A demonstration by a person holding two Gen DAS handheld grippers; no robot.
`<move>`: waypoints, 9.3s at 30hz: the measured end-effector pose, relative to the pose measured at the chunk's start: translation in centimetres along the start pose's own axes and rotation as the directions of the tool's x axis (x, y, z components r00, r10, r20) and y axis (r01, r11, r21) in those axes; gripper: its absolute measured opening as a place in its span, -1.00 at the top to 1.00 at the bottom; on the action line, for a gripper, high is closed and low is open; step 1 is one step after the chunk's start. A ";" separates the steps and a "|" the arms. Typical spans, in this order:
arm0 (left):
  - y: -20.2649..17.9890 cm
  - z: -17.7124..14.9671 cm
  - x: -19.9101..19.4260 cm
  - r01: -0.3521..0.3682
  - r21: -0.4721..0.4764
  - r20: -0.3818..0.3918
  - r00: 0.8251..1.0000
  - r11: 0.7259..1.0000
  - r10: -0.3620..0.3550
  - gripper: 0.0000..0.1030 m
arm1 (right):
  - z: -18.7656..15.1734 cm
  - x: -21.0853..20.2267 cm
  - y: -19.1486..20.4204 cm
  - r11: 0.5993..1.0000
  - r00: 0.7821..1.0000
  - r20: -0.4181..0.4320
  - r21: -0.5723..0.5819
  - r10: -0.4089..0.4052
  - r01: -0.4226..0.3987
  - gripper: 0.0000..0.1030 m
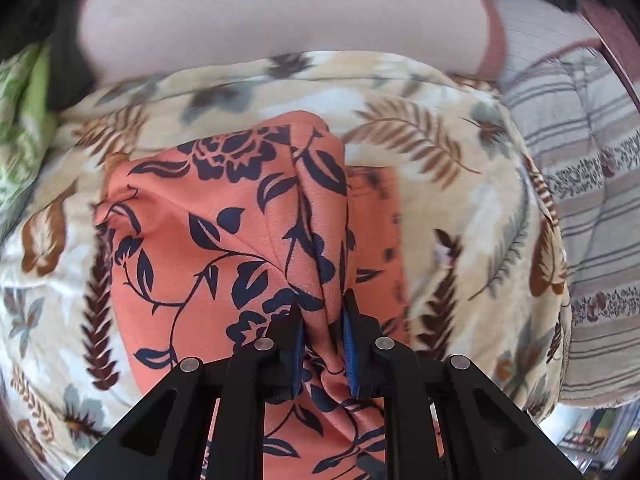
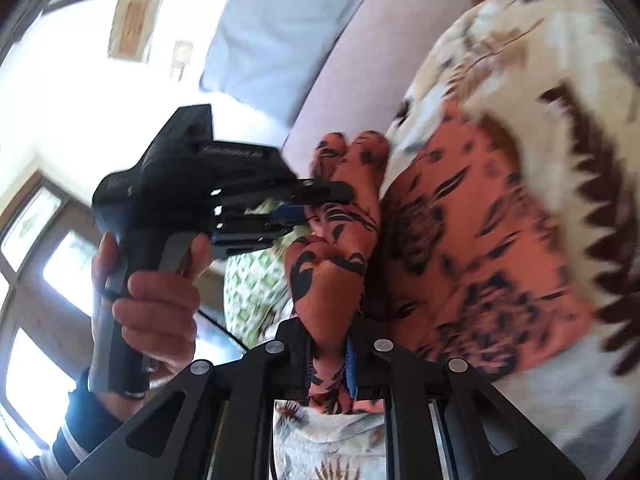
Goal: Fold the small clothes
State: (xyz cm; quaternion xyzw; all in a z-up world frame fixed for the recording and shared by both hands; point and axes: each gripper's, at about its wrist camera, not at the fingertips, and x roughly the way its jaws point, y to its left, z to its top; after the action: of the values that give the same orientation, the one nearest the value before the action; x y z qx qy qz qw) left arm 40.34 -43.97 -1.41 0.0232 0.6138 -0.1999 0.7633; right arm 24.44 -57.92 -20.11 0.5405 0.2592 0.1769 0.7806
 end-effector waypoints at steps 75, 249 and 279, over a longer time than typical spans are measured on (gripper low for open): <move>16.1 -14.5 6.0 0.108 -0.261 0.126 0.989 0.959 -0.078 0.36 | 5.3 4.5 -0.9 0.783 0.820 -0.135 -0.414 -0.557 0.464 0.00; 15.3 -57.6 -24.3 -0.239 -0.111 0.240 0.935 0.965 0.260 -0.28 | -17.9 -8.1 10.0 0.559 0.726 -0.071 -0.690 -0.684 0.460 -0.67; 12.3 -61.0 -25.5 -0.325 0.041 0.302 0.905 0.945 0.298 -0.28 | -19.0 -9.3 12.2 0.348 0.646 0.094 -0.780 -0.758 0.521 -0.99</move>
State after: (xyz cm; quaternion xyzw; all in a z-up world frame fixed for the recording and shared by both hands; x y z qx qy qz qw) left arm -16.39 -8.52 5.15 0.1257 0.4732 -0.1040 0.8657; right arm 5.66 -44.53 -12.08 -0.0128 0.4625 0.0188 0.8863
